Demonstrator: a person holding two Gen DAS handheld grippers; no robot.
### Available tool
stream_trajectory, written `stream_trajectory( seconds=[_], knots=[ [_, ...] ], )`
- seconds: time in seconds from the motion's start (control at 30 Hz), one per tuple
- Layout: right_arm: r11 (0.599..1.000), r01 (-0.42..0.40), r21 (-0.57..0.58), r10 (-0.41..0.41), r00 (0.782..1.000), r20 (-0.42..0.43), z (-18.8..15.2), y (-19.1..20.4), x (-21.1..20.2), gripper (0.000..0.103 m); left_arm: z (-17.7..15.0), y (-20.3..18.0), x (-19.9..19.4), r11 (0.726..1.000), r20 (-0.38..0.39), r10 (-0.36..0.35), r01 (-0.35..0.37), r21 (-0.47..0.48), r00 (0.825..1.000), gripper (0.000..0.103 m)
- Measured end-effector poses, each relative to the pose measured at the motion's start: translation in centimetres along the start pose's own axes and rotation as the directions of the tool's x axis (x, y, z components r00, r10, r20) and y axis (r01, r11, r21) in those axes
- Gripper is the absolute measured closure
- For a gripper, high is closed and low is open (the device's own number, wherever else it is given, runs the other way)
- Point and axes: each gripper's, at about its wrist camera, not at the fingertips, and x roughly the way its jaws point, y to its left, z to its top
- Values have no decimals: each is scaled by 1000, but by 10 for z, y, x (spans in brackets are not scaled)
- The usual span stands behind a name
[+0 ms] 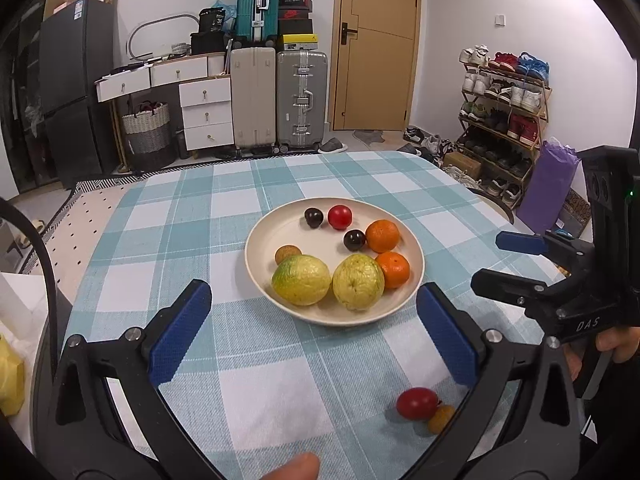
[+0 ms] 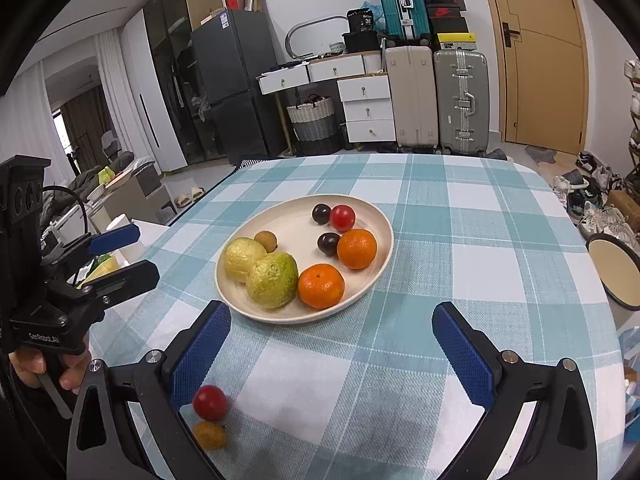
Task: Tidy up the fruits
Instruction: 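Withdraw both open grippers toward the red tomato and small brown fruit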
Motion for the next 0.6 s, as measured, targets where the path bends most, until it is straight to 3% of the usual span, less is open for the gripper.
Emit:
stream_trajectory(
  seconds=[0.6],
  knots=[
    [1000, 2, 20, -1, 999, -42, -32, 4, -16, 0, -29, -7, -20, 1000, -35, 12, -12, 0, 999, 1]
  ],
)
